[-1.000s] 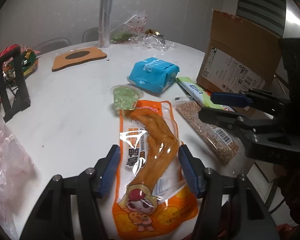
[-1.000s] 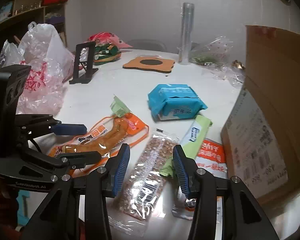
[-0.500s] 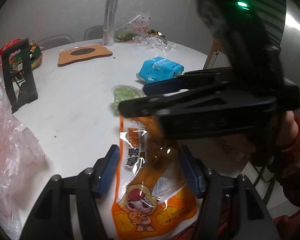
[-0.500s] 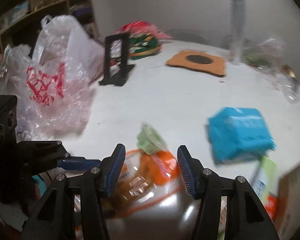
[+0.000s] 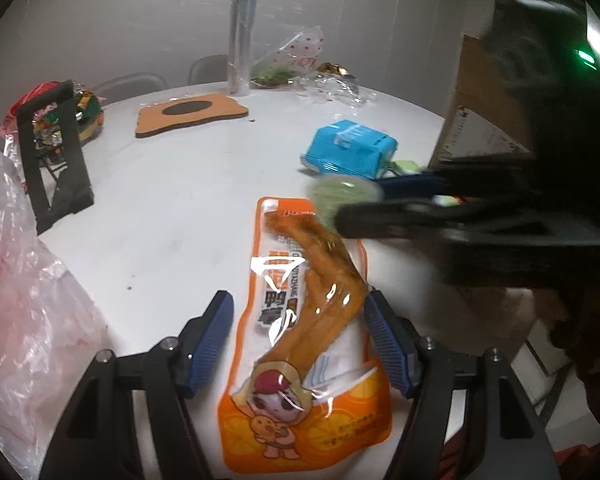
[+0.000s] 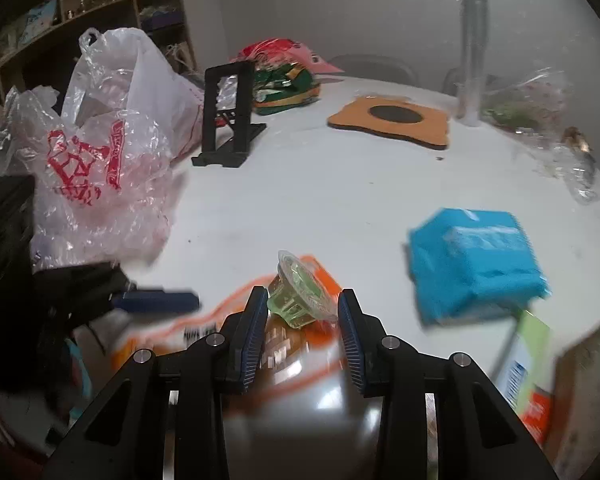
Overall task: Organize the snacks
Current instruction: 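Lift the orange pack with left tool while right tool grasps the green jelly cup, then lift the orange pack with left tool while right tool lifts the green jelly cup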
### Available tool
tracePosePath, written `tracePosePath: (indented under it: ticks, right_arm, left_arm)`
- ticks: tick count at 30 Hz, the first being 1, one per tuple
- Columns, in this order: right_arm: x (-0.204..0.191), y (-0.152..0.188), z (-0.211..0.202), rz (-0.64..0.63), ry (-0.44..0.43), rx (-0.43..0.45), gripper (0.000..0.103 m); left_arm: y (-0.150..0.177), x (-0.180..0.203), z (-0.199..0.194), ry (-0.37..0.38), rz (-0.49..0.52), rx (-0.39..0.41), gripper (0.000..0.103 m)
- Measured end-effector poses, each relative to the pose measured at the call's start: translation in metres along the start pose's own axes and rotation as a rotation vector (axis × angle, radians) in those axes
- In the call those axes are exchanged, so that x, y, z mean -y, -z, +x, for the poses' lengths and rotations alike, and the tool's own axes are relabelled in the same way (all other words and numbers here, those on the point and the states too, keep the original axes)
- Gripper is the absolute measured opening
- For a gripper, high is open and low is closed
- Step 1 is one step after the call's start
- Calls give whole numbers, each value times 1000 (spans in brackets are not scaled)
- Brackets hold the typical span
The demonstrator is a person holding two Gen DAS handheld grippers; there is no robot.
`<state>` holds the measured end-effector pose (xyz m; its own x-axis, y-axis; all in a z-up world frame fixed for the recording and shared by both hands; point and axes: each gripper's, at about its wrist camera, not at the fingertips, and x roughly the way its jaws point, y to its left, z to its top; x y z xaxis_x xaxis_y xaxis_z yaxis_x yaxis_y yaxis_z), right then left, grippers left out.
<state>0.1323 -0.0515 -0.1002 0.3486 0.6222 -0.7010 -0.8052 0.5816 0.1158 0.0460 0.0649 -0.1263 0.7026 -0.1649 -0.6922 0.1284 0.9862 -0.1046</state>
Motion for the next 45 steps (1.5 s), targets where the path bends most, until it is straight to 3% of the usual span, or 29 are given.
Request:
tracePosePath:
  ticks: [6,10,14,15,19,23,26,36,45]
  right_arm:
    - [7,18,-29,32,6,10,32]
    - [7,28,-42,32,18,16,32]
    - [3,35,-40,6,20,-15,32]
    - [1,37,-39,-1,21,-24,32]
    - [-2,41,-38,-30,45,-23,32]
    - [-2,44,-34,-37,37,-44,32]
    - [-1,46,-30,-45,42,-54,32]
    - [-5,49,-27,-110,77,-51,32]
    - [-10,50,-22,-156,96,-57,27]
  left_arm:
    - [-1,-2,2,1,-22,9,59]
    - [-3,-9,-5,56,-78,22,32]
    - [-5,-7,-6,43,-56,16,29]
    - [-5,-7,-6,48,-65,15,31]
    - [-3,-2,0,60,-67,-9,64]
    - [-9,9,9,7,-29,-24,72]
    - [-16,15,18,-50,-5,-43,73]
    - [-24,22,30,-102,26,-52,67]
    - [-19,12,23,-67,14,-43,64]
